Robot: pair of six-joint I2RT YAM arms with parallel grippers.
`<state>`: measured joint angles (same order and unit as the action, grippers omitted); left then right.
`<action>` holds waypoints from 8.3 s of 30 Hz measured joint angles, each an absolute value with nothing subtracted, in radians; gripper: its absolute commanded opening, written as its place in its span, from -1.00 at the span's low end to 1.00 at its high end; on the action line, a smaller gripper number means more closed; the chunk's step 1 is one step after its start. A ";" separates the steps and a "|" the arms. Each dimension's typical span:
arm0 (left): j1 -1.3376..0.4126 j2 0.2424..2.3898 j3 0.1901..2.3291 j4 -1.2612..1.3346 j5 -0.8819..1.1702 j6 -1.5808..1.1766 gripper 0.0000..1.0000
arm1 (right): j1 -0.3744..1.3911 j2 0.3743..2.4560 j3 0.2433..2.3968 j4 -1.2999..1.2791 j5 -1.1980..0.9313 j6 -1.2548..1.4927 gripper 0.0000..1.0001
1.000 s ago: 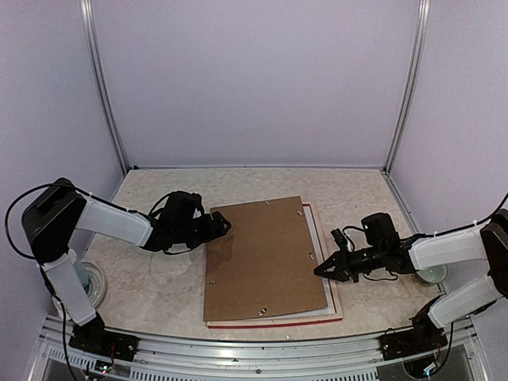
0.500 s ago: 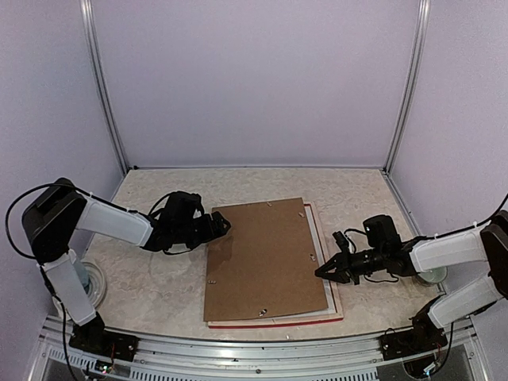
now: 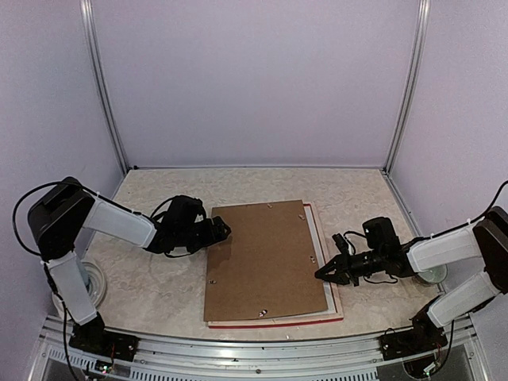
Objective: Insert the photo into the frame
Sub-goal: Place the backboard on the frame body.
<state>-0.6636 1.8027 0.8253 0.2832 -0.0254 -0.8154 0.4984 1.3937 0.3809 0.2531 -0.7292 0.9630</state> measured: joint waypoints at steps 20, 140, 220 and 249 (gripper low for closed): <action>-0.664 1.789 0.807 0.333 0.049 -0.834 0.82 | 0.494 1.406 0.381 0.261 -0.733 0.961 -1.00; -0.730 1.845 0.957 0.208 -0.163 -0.825 0.90 | 0.376 1.344 0.442 0.038 -0.744 0.760 -1.00; -0.728 1.860 0.923 0.339 -0.136 -0.860 0.98 | 0.330 1.379 0.431 0.063 -0.939 0.811 -0.88; -0.728 1.868 0.925 0.356 -0.132 -0.860 0.98 | 0.453 1.355 0.644 -0.328 -0.558 0.645 0.01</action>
